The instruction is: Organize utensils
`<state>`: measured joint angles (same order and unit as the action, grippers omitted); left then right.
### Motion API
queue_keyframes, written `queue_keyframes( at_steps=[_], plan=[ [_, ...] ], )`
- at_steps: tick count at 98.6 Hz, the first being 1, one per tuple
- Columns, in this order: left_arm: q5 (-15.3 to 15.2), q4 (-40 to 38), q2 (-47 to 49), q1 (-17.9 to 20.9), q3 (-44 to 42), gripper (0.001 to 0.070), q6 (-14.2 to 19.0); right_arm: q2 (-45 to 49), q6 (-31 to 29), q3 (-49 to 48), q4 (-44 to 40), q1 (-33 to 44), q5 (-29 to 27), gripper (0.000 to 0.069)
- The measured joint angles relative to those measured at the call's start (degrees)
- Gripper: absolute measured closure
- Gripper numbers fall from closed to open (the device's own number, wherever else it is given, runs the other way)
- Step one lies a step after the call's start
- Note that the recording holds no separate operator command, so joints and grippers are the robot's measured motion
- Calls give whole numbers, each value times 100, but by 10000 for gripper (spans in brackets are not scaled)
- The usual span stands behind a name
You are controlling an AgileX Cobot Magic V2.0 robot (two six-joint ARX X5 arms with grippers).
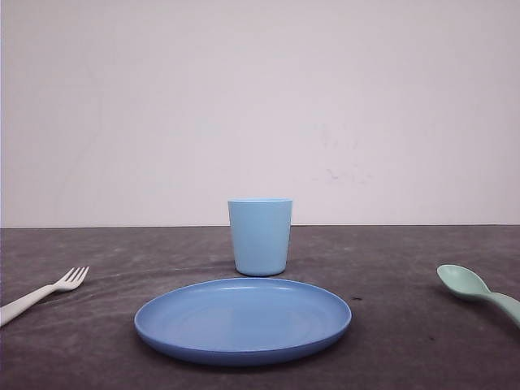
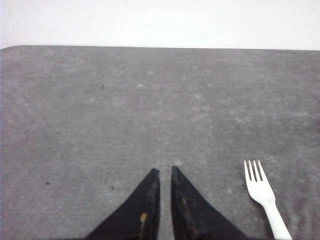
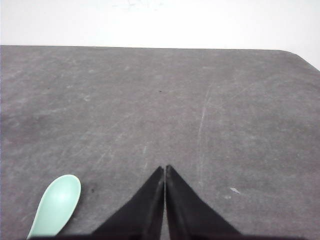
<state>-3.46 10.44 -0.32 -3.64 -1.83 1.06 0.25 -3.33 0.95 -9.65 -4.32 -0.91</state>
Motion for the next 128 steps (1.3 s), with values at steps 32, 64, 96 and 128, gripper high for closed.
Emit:
queue_keyframes(
  at_steps=[32, 64, 96, 128],
  plan=[
    [44, -2, 0, 0, 0, 695, 369, 0, -356, 0, 4, 0, 295, 688],
    [393, -1038, 0, 0, -179, 695, 1340, 37, -1316, 678, 160, 0, 831, 688],
    [498, -74, -629, 0, -2155, 695, 1445, 1106, -1432, 2861, -719, 0, 870, 688],
    [660, 2122, -2450, 0, -4441, 695, 737, 3038, -717, 4979, -2406, 0, 890, 688]
  ],
)
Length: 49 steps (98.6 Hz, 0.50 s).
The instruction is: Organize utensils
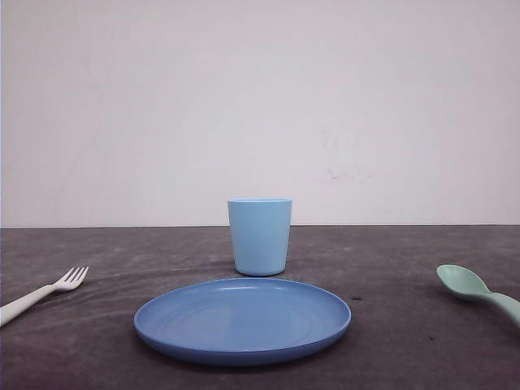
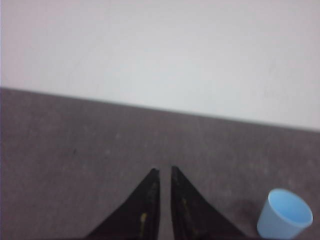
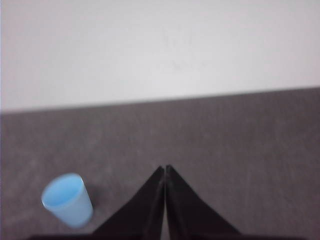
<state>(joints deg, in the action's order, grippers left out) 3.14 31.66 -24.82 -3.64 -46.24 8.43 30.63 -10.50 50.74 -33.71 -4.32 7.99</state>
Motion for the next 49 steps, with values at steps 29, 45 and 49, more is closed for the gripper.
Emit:
queue_keyframes(
  at_steps=[29, 45, 49],
  plan=[
    [122, 798, -1624, -2, -459, 695, -442, 1541, 476, 210, -881, -2, -50, 688],
    [90, 1054, -2334, -2, -459, 695, -551, 2155, 549, 210, -1174, -2, -247, 688],
    [83, 1062, -2450, -2, -459, 695, -586, 2275, 568, 210, -1222, -2, -332, 688]
  ],
)
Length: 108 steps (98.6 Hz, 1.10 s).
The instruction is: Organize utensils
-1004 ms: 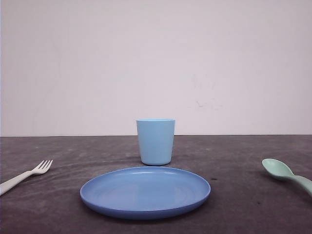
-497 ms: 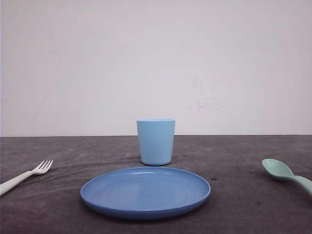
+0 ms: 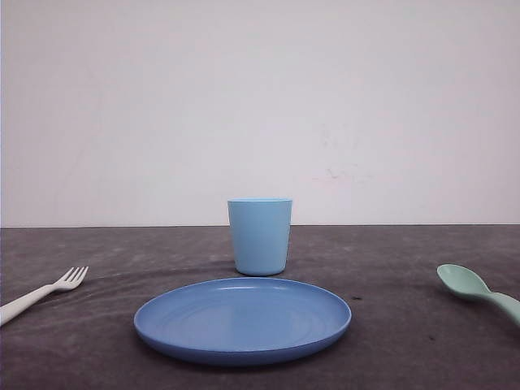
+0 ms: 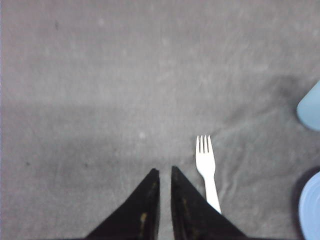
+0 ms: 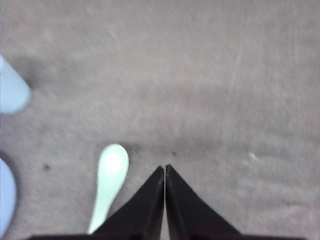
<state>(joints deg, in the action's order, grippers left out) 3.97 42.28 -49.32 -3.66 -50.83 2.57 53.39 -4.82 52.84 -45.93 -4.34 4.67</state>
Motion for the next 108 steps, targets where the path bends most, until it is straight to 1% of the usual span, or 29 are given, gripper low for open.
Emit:
queue_keyframes(
  at_steps=[18, 21, 24, 30, 35, 38, 42, 47, 51, 56, 65, 70, 78, 93, 108],
  plan=[
    [-59, 17, -260, 0, 0, 695, -31, 295, 57, 0, -68, 0, -31, 687],
    [-59, 15, -258, 0, 0, 695, -33, 295, 57, 0, -63, 0, -28, 677],
    [-59, 13, -258, 0, 0, 695, -42, 295, 59, 0, -61, 0, -26, 654],
    [-59, 13, -249, 0, 0, 689, -44, 291, 59, 0, -61, 0, -22, 564],
    [-59, 15, -247, 0, 0, 645, -44, 291, 59, 0, -63, 0, -22, 461],
    [-59, 15, -247, 0, 0, 596, -46, 291, 59, 0, -66, 0, -22, 397],
    [-59, 15, -247, 0, 0, 513, -46, 291, 59, 0, -66, 0, -22, 318],
    [-59, 15, -247, 0, 0, 405, -46, 291, 59, 0, -66, 0, -22, 235],
    [-52, 17, -247, 0, 0, 343, -46, 291, 59, 0, -68, 0, -22, 186],
    [11, 15, -247, 0, 0, 298, -39, 291, 59, 0, -68, 0, -22, 139],
    [142, 15, -247, 0, 0, 275, 37, 291, 61, 0, -70, 0, -22, 76],
    [254, 13, -249, 0, 0, 272, 116, 291, 63, 0, -81, 0, -22, 53],
    [376, 4, -304, -17, 0, 272, 258, 291, 63, 0, -90, 0, -22, 39],
    [389, 0, -737, -219, 0, 272, 455, 291, 83, 0, -105, 0, -20, 29],
    [389, -68, -1373, -509, 0, 272, 573, 291, 98, 0, -144, 0, -22, 25]
  ],
)
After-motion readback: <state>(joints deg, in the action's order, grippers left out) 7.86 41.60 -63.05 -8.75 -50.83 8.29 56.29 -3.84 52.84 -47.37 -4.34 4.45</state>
